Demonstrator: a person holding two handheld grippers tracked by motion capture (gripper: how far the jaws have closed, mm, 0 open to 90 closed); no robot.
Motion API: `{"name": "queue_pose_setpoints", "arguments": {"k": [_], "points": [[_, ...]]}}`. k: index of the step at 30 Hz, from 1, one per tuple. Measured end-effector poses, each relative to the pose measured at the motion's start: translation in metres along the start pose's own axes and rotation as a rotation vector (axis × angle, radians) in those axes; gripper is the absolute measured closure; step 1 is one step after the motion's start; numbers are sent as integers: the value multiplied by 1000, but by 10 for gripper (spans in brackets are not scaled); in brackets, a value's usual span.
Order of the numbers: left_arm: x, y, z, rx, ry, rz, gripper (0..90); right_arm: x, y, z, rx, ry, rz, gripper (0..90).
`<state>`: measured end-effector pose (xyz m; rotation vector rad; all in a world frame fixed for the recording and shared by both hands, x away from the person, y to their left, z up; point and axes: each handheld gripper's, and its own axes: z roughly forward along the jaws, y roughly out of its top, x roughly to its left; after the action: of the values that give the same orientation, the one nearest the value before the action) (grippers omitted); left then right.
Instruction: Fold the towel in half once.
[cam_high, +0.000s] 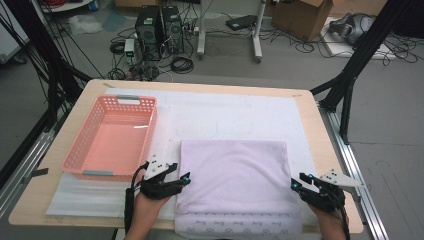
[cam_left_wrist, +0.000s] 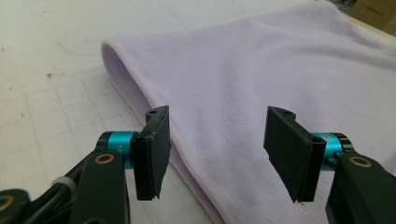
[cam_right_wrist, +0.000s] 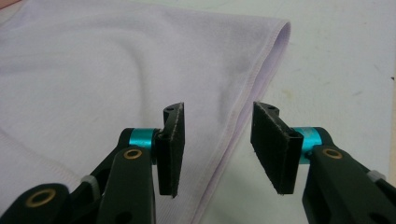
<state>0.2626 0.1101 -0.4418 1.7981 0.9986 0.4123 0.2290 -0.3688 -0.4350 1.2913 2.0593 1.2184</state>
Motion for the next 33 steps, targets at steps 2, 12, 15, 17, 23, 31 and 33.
{"name": "queue_pose_setpoints", "arguments": {"k": [2,12,15,17,23,31,33], "points": [[6,4,7,13,10,0,414,-3,4,7,8,-7,-7,529],[29,18,42,79,61,-12,412,-19,25,47,54,-51,-15,490],[33,24,48,82,95,6,411,-23,34,63,69,-69,-6,468],[38,25,53,77,126,-9,413,-25,40,74,85,-73,-7,465],[51,33,69,140,149,-68,412,-32,54,96,137,-104,-4,451],[48,34,75,153,100,-22,688,-40,55,104,161,-77,39,615],[44,35,76,159,92,10,813,-41,55,103,164,-47,46,753]]}}
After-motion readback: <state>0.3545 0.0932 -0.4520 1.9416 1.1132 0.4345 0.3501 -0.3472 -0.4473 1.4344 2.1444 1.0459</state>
